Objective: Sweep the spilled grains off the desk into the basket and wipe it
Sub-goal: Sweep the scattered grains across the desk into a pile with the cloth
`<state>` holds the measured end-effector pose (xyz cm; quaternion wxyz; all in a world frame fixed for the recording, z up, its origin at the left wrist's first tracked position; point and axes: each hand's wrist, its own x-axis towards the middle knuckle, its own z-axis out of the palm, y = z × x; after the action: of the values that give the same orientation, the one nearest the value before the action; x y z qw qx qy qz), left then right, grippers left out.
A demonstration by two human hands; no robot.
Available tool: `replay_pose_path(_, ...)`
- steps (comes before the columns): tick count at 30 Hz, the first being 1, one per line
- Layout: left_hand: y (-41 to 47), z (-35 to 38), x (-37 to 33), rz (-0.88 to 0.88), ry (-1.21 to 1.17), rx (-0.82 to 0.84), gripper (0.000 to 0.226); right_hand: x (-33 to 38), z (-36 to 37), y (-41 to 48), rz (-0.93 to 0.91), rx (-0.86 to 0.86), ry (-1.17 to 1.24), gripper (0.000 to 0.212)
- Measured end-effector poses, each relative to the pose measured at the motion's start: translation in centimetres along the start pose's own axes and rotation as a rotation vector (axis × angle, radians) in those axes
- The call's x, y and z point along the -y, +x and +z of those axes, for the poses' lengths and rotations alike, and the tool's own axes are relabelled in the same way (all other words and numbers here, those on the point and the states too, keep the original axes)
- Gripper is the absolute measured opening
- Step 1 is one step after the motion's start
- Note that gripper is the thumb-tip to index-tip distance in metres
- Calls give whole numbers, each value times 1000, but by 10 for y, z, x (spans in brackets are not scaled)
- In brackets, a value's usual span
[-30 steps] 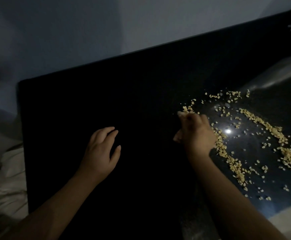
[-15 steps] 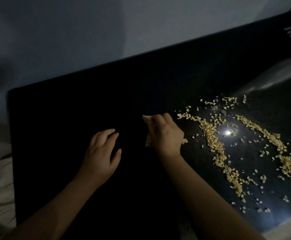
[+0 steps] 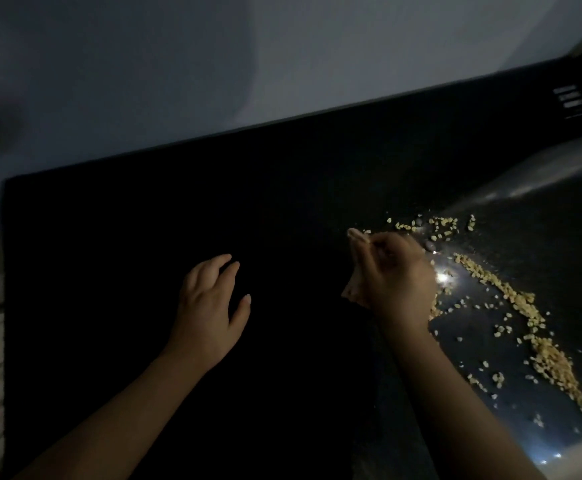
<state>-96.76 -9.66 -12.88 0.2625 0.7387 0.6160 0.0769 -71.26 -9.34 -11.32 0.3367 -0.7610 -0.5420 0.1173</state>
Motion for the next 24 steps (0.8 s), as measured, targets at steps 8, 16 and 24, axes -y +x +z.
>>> replay_pose_path(8,-7,-19,-27,-11,-79,25,53,16,-38,-18,-17,57,2,24)
replay_pose_path(16,-25,-14,-69,0,-103,48,52,-24,-89,-9,-41,107,-16,23)
replay_pose_path(24,-29,35,-132,-145,-158,-8,52,-104,-114,94,-181,224,-26,15)
